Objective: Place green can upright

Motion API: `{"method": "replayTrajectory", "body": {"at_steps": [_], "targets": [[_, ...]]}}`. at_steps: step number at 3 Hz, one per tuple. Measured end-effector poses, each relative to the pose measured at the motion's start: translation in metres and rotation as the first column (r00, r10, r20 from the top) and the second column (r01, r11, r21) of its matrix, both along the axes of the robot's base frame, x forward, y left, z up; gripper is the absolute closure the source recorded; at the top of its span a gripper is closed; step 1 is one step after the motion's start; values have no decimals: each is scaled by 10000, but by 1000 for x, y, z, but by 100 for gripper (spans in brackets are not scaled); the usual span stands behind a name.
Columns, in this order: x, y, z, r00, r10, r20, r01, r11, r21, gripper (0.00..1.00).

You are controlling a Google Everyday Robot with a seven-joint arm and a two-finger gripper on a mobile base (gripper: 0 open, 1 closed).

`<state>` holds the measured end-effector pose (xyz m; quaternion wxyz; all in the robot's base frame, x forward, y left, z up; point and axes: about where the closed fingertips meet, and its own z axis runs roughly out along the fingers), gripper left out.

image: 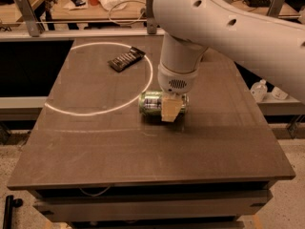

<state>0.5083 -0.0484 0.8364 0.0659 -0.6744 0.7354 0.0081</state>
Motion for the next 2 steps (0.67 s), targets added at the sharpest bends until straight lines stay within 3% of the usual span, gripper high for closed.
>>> {"method": "replayTrajectory", "body": {"at_steps": [1, 2], "targets": [[-5, 5, 37, 9975, 392, 592, -444, 9951, 888, 100], [-1, -1, 80, 9894, 692, 1280, -1035, 9529, 2850, 100]]}}
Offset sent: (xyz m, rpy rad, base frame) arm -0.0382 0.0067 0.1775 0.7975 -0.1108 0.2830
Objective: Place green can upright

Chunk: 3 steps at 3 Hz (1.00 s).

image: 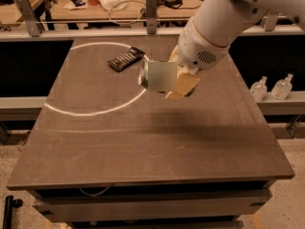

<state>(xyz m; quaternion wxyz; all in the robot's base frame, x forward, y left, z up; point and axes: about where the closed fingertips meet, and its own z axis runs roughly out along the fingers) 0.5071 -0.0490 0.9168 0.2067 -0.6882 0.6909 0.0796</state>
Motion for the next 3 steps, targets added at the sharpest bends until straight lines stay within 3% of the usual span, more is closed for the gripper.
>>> {"method": "replayTrajectory", "body": {"at_steps": [1, 2, 3], "targets": [[4, -21, 33, 9961, 687, 547, -790, 9732, 2159, 100], [-1, -29, 51, 9797, 1745, 981, -2000, 8763, 4383, 100], [-11, -34, 62, 9729, 2118, 923, -2183, 7119, 6675, 100]]}}
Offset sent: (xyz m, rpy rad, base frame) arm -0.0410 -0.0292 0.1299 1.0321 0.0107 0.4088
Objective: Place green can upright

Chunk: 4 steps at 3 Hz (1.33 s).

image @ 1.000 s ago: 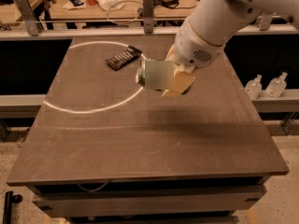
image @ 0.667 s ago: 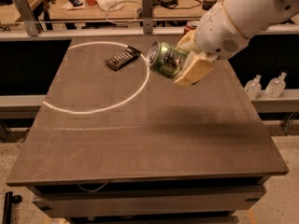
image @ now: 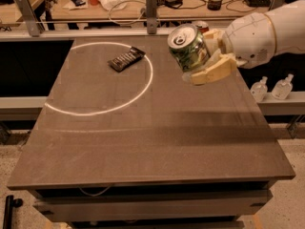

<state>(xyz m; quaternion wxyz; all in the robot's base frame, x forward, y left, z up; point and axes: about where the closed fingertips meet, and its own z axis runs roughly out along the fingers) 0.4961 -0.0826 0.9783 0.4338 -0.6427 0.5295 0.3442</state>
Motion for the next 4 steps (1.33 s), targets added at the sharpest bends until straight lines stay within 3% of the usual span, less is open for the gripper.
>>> {"method": "replayTrajectory", "body": {"at_steps": [1, 2, 3, 4], "targets": [[-8, -6, 9, 9968, 293, -745, -119, 9744, 2245, 100], [-8, -14, 1, 9893, 609, -1329, -44, 9211, 3894, 100], [-8, -14, 1, 9893, 610, -1329, -45, 9211, 3894, 100], [-18, -14, -11, 9849, 480, -1665, 219, 9186, 3947, 100]]}}
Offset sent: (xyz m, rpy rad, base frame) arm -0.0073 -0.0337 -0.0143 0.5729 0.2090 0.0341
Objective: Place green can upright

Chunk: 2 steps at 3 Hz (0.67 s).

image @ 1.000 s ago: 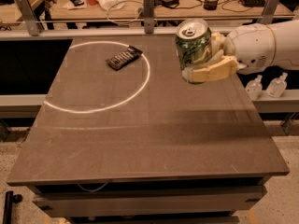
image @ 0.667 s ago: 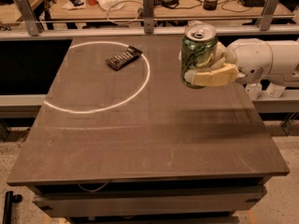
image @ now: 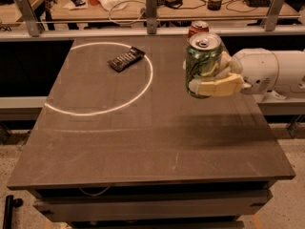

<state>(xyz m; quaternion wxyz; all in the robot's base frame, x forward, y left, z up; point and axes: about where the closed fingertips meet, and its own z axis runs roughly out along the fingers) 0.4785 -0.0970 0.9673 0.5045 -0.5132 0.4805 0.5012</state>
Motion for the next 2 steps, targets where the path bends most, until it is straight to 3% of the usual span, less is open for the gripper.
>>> {"method": "replayTrajectory", "body": {"at_steps": [2], "targets": [[-26, -11, -50, 9978, -552, -355, 546, 9983, -199, 100]]}}
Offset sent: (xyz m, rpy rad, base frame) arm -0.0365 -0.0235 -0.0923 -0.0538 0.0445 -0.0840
